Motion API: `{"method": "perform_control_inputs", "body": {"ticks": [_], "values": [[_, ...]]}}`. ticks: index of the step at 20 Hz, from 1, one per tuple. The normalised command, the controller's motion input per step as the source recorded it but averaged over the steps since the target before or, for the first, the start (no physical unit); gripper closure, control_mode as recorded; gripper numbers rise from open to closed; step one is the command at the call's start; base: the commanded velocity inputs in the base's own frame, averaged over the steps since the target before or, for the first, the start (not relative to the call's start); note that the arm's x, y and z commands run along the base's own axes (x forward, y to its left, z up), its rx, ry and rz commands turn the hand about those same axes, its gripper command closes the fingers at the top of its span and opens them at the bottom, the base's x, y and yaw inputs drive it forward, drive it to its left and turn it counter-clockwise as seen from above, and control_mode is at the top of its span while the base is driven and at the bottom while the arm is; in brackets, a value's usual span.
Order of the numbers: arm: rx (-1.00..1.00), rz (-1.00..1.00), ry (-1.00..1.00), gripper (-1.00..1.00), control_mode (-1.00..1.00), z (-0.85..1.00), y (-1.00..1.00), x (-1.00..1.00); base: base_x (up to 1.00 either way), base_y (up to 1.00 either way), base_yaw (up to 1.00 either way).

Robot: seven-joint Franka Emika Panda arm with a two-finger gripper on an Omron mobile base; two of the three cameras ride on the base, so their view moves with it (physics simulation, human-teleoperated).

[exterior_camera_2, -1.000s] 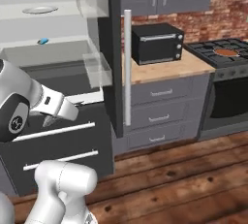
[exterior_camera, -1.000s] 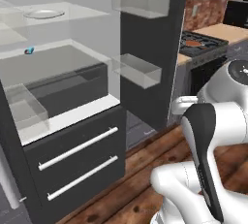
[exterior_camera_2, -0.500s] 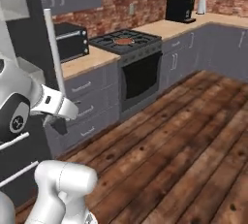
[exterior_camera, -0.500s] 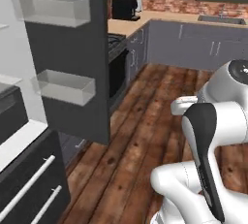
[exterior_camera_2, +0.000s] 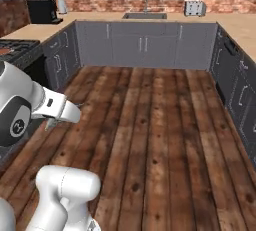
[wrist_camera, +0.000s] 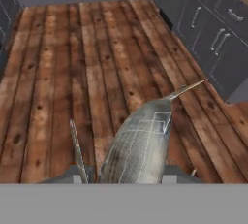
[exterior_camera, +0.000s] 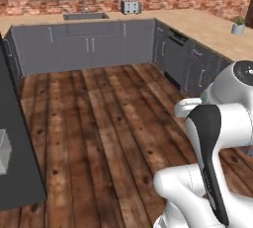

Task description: Retrieve the fish from the fridge and place it on the saucepan with marinade on the stove.

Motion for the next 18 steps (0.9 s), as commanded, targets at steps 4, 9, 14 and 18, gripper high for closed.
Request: {"method": "perform_control_inputs", "body": {"ticks": [4,9,14,18], "values": [[0.0,0.0,0.0,1.0,1.0,0.0,0.0,0.0,0.27,-0.15,-0.48],[0.0,0.0,0.0,1.0,1.0,0.0,0.0,0.0,0.84,-0.23,-0.11],[0.0,0.0,0.0,1.0,1.0,0.0,0.0,0.0,1.0,-0.19,0.09],[0.0,0.0,0.0,1.0,1.0,0.0,0.0,0.0,1.0,-0.17,0.13]]}}
